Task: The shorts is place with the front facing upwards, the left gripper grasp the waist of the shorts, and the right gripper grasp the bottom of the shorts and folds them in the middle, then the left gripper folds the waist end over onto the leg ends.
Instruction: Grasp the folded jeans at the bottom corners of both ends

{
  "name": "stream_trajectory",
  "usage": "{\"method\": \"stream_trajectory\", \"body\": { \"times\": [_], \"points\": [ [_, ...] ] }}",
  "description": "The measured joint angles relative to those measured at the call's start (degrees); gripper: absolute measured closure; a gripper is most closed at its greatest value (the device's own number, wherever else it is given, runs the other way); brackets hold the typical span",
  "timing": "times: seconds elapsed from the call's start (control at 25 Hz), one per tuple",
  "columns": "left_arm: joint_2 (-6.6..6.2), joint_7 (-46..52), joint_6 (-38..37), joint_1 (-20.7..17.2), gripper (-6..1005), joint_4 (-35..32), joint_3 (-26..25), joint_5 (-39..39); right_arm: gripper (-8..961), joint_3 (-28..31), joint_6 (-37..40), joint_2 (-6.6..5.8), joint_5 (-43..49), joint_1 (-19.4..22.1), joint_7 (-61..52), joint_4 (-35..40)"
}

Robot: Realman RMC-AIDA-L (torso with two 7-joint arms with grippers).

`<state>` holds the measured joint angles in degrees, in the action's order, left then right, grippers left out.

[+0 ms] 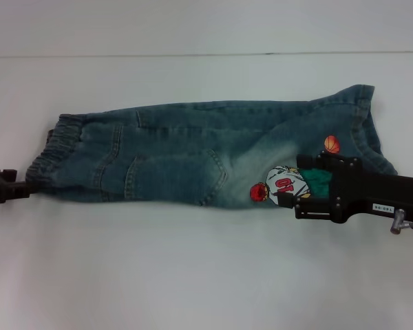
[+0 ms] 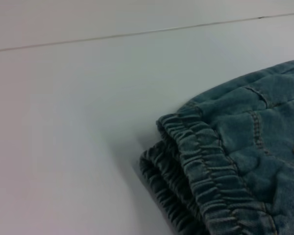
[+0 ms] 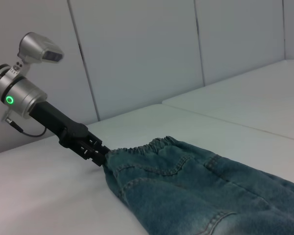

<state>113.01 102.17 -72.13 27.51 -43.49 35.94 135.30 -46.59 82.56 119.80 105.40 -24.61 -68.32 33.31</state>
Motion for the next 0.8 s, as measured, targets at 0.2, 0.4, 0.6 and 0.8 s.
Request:
{"method": "stream_trajectory", "body": {
  "times": [0.2, 0.4, 0.6, 0.8],
  "points": [
    [0.15, -0.10, -0.73, 0.17, 417, 0.08, 0.10, 0.04, 5, 0.01, -0.11, 0.00, 0.11, 0.00, -0.02, 0.00],
    [0.23, -0.35, -1.67, 0.28, 418, 0.04, 0.71, 0.05, 5, 0.01, -0.16, 0.00, 0.08, 0.00, -0.14, 0.00],
    [0.29, -1.58, -2.14, 0.43, 418, 0.00, 0.86, -0.12, 4, 0.01, -0.27, 0.00, 0.02, 0.00, -0.29, -0.09],
    [0.69, -2.99, -2.10, 0.93, 419, 0.07, 0.92, -0.19, 5, 0.01, -0.30, 0.00, -0.11, 0.00, -0.38, -0.59]
  ]
}}
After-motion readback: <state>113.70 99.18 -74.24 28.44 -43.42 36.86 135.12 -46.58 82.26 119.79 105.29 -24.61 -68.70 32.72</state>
